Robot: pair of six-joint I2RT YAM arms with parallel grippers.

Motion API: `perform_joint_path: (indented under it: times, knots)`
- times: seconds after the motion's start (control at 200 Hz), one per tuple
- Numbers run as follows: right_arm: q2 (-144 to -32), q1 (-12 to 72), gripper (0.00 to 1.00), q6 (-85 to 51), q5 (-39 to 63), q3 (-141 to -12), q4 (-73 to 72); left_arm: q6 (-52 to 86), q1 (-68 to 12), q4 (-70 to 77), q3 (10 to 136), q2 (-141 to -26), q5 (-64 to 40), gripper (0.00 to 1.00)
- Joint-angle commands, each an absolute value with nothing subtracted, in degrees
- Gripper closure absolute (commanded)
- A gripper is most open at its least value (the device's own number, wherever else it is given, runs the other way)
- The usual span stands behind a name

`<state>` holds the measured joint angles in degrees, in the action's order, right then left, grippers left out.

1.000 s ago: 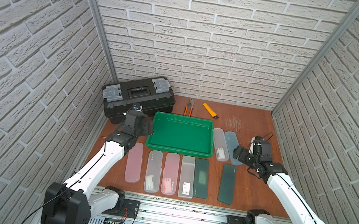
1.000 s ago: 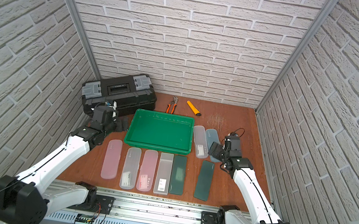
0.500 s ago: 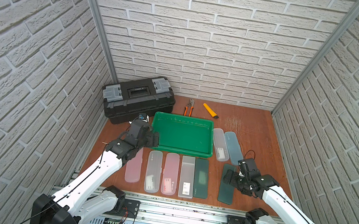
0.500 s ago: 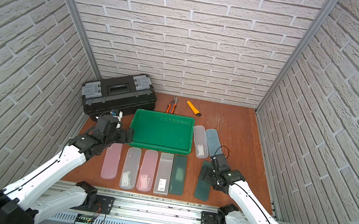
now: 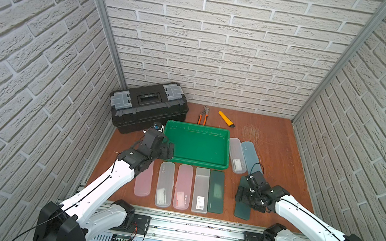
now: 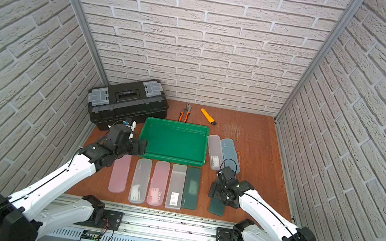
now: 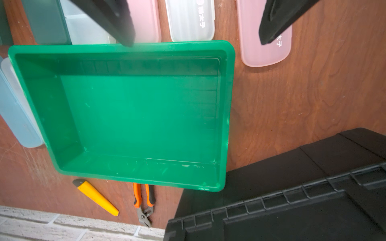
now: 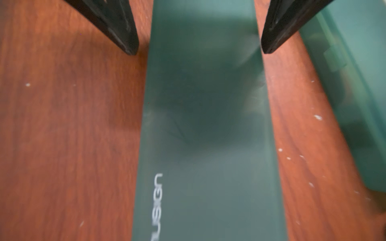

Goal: Put the pencil case into the storage box
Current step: Pick up the pencil case from the center of the board.

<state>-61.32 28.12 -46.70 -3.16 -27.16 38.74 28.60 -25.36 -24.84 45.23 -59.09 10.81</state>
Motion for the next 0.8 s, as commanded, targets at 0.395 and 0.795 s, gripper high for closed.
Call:
perform_joint_path:
  times: [0.395,0.795]
  knots:
    - [-57.8,33.3,0.34,-51.8,-10.1,-27.1,41.1,28.3,-27.2,-23.7,46.5,-58.8,11.2,0.02]
    - [-40.6,34.7,0.5,-52.2,-15.7,-34.5,52.2,29.2,-28.4,-20.8,51.0,-57.2,1.9,0.02]
